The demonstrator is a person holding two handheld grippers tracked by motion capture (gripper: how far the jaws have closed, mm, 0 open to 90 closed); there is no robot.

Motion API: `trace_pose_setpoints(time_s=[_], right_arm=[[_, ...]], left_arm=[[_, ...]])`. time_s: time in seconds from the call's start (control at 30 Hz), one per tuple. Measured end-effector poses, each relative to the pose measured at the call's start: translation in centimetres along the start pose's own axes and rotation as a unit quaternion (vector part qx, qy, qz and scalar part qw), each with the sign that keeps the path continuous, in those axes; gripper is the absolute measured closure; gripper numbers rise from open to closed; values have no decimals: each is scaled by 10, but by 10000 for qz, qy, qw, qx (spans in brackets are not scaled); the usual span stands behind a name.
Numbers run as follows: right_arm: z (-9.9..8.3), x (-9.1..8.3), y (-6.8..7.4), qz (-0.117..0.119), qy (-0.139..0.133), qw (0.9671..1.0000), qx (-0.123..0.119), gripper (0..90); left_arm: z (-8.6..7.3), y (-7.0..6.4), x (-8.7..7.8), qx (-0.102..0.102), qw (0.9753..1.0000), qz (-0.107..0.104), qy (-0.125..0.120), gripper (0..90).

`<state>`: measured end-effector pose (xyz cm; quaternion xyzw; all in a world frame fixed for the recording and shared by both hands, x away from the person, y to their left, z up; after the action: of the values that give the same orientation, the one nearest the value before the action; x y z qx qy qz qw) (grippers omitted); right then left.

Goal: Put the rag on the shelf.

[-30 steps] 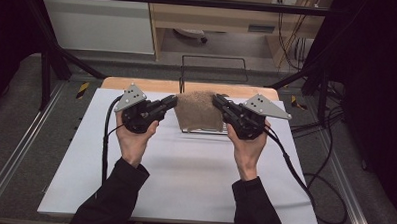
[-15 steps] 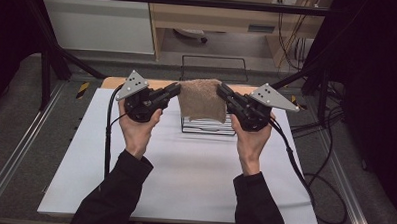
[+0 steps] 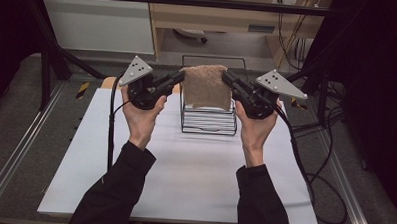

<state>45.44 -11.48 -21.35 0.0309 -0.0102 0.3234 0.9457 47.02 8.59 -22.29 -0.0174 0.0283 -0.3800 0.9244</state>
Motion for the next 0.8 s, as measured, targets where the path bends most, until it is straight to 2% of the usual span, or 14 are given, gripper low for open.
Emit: trace_pose_setpoints(time_s=[0.3,0.8], right_arm=[[14,2,-5,-80,-88,9999,-77,864],[36,11,-20,-209,-211,9995,-109,864]], left_arm=[[17,1,8,30,9999,17,-106,855],[44,2,23,225,9996,85,-131,855]])
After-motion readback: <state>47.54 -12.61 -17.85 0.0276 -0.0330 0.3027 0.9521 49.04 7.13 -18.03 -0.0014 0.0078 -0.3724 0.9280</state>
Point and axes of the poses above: each handheld gripper's, and its own axes: x roughly forward along the jaws, z roughly out of its top, y roughly to its left, the point moved 6 cm from there along x, roughly forward along the jaws, and after that the axes turned 1 degree about x, right-handed, at the moved point
